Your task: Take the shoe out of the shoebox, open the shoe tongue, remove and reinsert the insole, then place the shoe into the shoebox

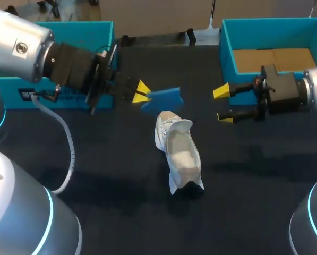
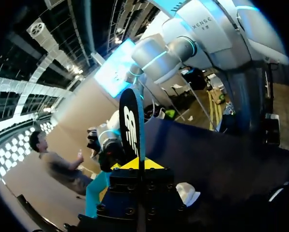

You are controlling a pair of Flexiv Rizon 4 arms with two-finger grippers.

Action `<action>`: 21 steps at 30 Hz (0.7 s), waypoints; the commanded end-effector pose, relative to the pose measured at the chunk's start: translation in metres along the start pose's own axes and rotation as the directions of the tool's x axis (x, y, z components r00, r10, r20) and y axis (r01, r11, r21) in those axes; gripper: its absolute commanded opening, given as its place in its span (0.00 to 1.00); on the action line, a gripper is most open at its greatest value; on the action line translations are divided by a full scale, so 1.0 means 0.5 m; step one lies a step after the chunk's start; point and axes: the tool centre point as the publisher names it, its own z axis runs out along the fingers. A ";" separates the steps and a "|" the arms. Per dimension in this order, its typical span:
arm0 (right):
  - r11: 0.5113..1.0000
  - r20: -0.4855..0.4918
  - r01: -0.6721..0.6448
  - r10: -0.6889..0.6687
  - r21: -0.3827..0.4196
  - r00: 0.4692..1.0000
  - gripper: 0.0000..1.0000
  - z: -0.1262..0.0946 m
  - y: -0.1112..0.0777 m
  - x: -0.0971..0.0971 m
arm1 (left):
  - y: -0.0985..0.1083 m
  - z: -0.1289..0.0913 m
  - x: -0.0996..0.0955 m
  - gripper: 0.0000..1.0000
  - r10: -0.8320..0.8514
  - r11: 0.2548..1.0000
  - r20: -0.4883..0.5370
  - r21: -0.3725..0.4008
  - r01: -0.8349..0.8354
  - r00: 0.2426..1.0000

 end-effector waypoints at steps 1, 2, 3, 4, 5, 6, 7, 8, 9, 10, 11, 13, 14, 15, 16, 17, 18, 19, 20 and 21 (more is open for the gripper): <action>1.000 0.003 -0.001 0.001 -0.002 1.000 1.00 0.002 -0.001 0.001 | 0.016 -0.009 -0.017 0.00 0.142 0.990 -0.056 -0.005 -0.142 0.988; 1.000 0.003 -0.001 0.001 -0.002 1.000 1.00 0.002 -0.001 0.001 | 0.020 -0.011 -0.016 0.00 0.152 0.988 -0.063 0.000 -0.152 0.986; 1.000 0.003 -0.001 0.001 -0.002 1.000 1.00 0.002 -0.001 0.001 | 0.023 -0.012 -0.019 0.00 0.159 0.987 -0.058 -0.004 -0.160 0.986; 1.000 0.003 -0.001 0.001 -0.002 1.000 1.00 0.002 -0.001 0.001 | 0.028 -0.011 -0.020 0.00 0.194 0.981 -0.067 -0.011 -0.195 0.979; 1.000 0.003 -0.001 0.001 -0.002 1.000 1.00 0.002 -0.001 0.001 | 0.033 -0.011 -0.020 0.00 0.213 0.977 -0.075 -0.015 -0.215 0.974; 1.000 0.003 -0.001 0.001 -0.002 1.000 1.00 0.002 -0.001 0.001 | 0.039 -0.009 -0.021 0.00 0.242 0.969 -0.081 -0.038 -0.245 0.967; 1.000 0.003 -0.001 0.001 -0.002 1.000 1.00 0.002 -0.001 0.001 | 0.046 -0.009 -0.020 0.00 0.280 0.957 -0.096 -0.044 -0.285 0.955; 1.000 0.003 -0.001 0.001 -0.002 1.000 1.00 0.002 -0.001 0.001 | 0.050 -0.008 -0.020 0.00 0.291 0.954 -0.102 -0.048 -0.297 0.951; 1.000 0.003 -0.001 0.001 -0.002 1.000 1.00 0.002 -0.001 0.001 | 0.056 -0.008 -0.020 0.00 0.335 0.938 -0.112 -0.060 -0.343 0.936; 1.000 0.003 -0.001 0.001 -0.002 1.000 1.00 0.002 -0.001 0.001 | 0.059 -0.007 -0.019 0.00 0.344 0.934 -0.123 -0.054 -0.353 0.931; 1.000 0.003 -0.001 0.001 -0.002 1.000 1.00 0.002 -0.001 0.001 | 0.058 -0.009 -0.021 0.00 0.350 0.932 -0.119 -0.054 -0.358 0.929; 1.000 0.003 -0.001 0.001 -0.002 1.000 1.00 0.002 -0.001 0.001 | 0.062 -0.010 -0.022 0.00 0.411 0.904 -0.142 -0.064 -0.422 0.901; 1.000 0.003 -0.001 0.001 -0.002 1.000 1.00 0.002 -0.001 0.001 | 0.064 -0.011 -0.023 0.00 0.444 0.885 -0.142 -0.086 -0.458 0.885; 1.000 0.003 -0.001 0.001 -0.002 1.000 1.00 0.002 -0.001 0.001 | 0.071 -0.011 -0.022 0.00 0.486 0.856 -0.163 -0.107 -0.505 0.858; 1.000 0.003 -0.001 0.001 -0.002 1.000 1.00 0.002 -0.001 0.001 | 0.071 -0.011 -0.022 0.00 0.486 0.856 -0.163 -0.107 -0.505 0.858; 1.000 0.003 -0.001 0.001 -0.002 1.000 1.00 0.002 -0.001 0.001 | 0.071 -0.011 -0.022 0.00 0.486 0.856 -0.163 -0.107 -0.505 0.858; 1.000 0.003 -0.001 0.001 -0.002 1.000 1.00 0.002 -0.001 0.001 | 0.071 -0.011 -0.022 0.00 0.486 0.856 -0.163 -0.107 -0.505 0.858; 1.000 0.003 -0.001 0.001 -0.002 1.000 1.00 0.002 -0.001 0.001 | 0.071 -0.011 -0.022 0.00 0.486 0.856 -0.163 -0.107 -0.505 0.858; 1.000 0.003 -0.001 0.001 -0.002 1.000 1.00 0.002 -0.001 0.001 | 0.071 -0.011 -0.022 0.00 0.486 0.856 -0.163 -0.107 -0.505 0.858; 1.000 0.003 -0.001 0.001 -0.002 1.000 1.00 0.002 -0.001 0.001 | 0.071 -0.011 -0.022 0.00 0.486 0.856 -0.163 -0.107 -0.505 0.858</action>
